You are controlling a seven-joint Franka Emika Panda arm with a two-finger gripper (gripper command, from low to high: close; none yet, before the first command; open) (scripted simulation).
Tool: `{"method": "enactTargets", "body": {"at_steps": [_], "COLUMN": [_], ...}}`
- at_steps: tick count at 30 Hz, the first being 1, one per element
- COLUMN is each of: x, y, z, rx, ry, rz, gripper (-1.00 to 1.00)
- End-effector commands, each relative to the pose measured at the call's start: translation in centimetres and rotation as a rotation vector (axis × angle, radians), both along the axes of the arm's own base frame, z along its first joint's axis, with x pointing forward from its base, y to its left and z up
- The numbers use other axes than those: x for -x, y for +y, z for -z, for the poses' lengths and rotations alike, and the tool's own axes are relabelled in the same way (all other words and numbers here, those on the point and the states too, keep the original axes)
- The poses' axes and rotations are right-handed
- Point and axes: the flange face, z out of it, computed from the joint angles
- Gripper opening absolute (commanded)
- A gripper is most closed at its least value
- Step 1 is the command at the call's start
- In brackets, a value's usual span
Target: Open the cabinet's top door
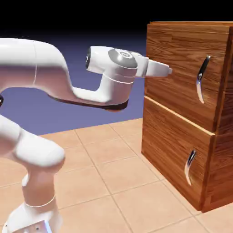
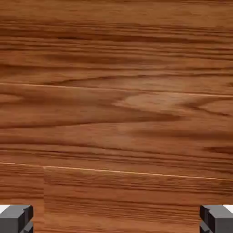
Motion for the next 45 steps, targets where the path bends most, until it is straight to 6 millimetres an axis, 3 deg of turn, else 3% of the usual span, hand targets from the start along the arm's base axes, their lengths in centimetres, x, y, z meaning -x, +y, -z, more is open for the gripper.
{"method": "enactTargets", "body": {"at_steps": [1,10,20,22,27,28,29,30,45], "x": [-0.1,-1.4,-3.9,-3.9,-8.8,-8.9,-8.9,-8.9,0.6], "y": [-0.4,-4.6,-10.0,-10.0,-9.8,-9.8,-9.8,-9.8,-5.9], "z": [0.1,1.5,4.7,4.7,4.7,4.7,4.7,4.7,4.7], "rx": [-0.003,-0.029,-0.054,-0.054,-0.054,-0.054,-0.054,-0.054,-0.035], "ry": [-0.011,-0.097,-0.167,-0.167,-0.167,-0.167,-0.167,-0.167,-0.173], "rz": [0.001,0.008,0.01,0.01,0.01,0.01,0.01,0.01,0.233], "gripper": [0.0,0.0,0.0,0.0,0.0,0.0,-1.0,-1.0,-1.0]}}
